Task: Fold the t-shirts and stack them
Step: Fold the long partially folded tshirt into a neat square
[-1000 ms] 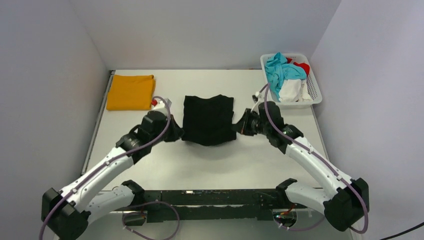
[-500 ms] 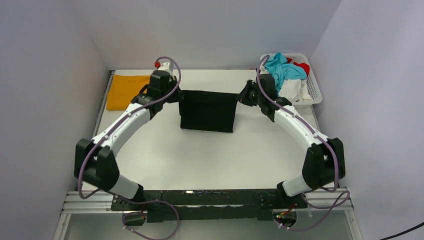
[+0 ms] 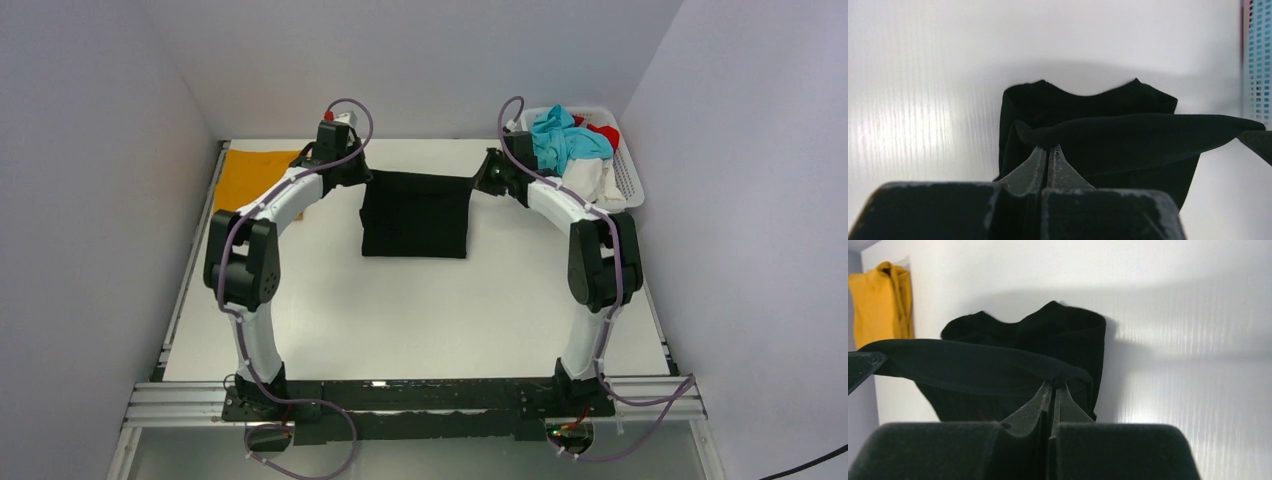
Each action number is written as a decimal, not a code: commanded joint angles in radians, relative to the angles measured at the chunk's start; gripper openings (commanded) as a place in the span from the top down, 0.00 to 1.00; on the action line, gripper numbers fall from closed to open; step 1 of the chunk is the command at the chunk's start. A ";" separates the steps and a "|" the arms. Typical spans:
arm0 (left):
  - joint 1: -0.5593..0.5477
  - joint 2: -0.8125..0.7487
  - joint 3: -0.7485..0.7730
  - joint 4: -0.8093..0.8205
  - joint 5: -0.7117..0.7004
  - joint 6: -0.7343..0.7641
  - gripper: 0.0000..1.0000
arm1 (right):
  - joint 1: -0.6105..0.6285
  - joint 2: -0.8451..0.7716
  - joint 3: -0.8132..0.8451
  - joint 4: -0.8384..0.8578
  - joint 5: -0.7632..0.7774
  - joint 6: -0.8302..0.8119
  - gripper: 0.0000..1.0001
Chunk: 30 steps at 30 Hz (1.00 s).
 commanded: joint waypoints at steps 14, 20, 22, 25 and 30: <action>0.072 0.188 0.252 0.083 0.213 -0.031 0.01 | -0.048 0.268 0.338 0.011 -0.068 -0.073 0.00; 0.063 0.187 0.206 0.226 0.417 -0.087 0.01 | -0.019 0.158 0.170 0.134 -0.224 -0.031 0.00; 0.051 0.227 0.238 0.243 0.465 -0.098 0.00 | -0.015 0.163 0.127 0.231 -0.297 0.016 0.00; 0.030 0.322 0.324 0.209 0.455 -0.084 0.01 | -0.015 0.216 0.157 0.267 -0.338 0.067 0.00; 0.032 0.424 0.401 0.113 0.357 -0.069 0.01 | -0.020 0.345 0.222 0.316 -0.330 0.154 0.00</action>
